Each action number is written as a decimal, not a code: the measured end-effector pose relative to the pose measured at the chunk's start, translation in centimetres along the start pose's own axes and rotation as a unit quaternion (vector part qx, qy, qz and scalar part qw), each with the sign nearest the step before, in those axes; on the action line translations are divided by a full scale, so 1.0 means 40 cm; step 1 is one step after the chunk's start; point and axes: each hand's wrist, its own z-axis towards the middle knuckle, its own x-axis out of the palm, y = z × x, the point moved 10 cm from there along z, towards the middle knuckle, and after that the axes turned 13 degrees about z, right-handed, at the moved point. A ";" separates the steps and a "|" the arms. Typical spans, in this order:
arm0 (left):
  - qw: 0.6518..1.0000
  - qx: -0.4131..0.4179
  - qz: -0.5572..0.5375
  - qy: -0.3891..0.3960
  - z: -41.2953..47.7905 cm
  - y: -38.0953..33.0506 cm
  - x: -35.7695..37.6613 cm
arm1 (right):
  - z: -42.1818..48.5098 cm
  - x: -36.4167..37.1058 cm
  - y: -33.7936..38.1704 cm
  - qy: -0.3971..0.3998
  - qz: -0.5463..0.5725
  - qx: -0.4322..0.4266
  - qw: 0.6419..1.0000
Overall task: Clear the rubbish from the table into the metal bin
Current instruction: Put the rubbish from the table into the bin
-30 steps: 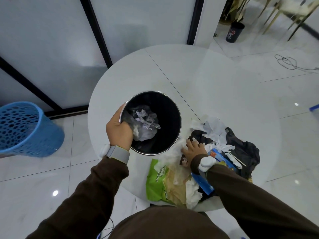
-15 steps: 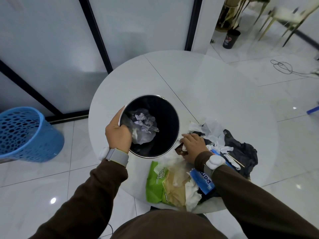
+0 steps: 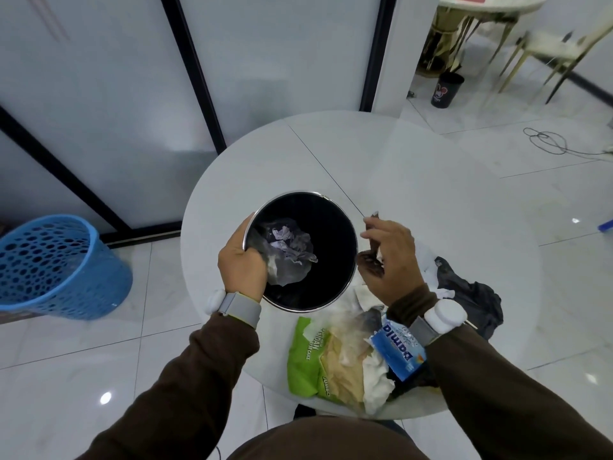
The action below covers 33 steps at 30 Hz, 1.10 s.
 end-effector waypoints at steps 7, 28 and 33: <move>1.000 0.011 0.000 -0.009 -0.025 -0.030 -0.002 | 0.054 0.228 0.112 0.155 -0.011 -0.060 0.986; 1.000 0.016 -0.025 0.005 -0.038 -0.049 0.043 | -0.091 -0.133 -0.057 -0.057 0.000 0.118 0.991; 0.999 0.033 -0.018 0.019 -0.042 -0.055 0.073 | -0.348 -0.168 -0.277 0.071 -0.084 0.378 0.919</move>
